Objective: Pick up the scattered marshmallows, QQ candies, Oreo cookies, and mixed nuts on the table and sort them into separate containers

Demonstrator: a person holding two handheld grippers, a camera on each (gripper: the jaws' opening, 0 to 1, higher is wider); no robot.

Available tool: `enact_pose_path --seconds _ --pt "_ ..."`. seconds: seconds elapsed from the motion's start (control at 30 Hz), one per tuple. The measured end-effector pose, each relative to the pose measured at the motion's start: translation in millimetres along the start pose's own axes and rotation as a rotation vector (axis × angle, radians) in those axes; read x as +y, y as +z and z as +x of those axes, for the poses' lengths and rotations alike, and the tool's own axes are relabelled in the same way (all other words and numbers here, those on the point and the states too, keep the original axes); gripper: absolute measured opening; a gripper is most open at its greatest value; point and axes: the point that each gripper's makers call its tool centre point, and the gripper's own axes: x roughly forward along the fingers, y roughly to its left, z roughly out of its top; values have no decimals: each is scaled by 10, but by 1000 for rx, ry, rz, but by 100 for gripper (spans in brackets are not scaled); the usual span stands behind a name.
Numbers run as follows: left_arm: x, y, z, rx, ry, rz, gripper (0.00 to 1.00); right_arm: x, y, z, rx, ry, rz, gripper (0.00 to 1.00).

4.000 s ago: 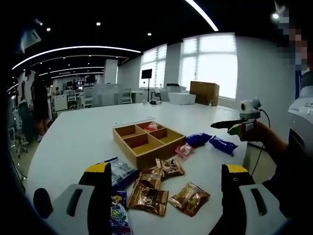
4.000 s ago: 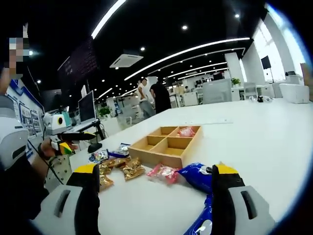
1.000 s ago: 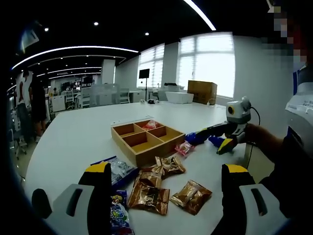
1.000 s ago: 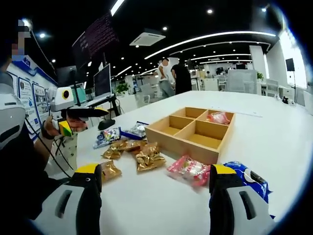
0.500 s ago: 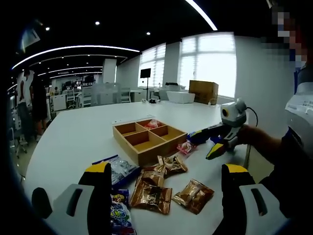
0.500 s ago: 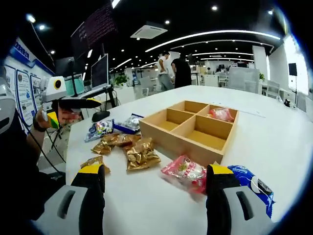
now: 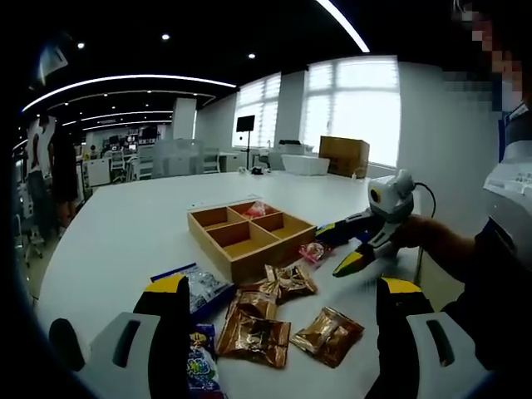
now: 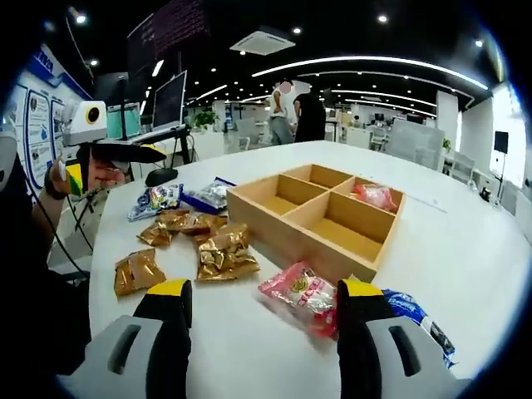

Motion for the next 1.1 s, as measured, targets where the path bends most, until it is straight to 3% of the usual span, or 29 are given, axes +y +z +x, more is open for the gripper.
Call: enact_pose_path --seconds 0.73,0.93,1.1 --pt "38 0 -45 -4 12 -13 97 -181 -147 50 84 -67 -55 55" --pt "52 -1 -62 -2 17 -10 97 -232 -178 48 96 -86 -106 46" --pt "49 3 -69 -3 18 -8 97 -267 -193 52 99 -95 -84 40"
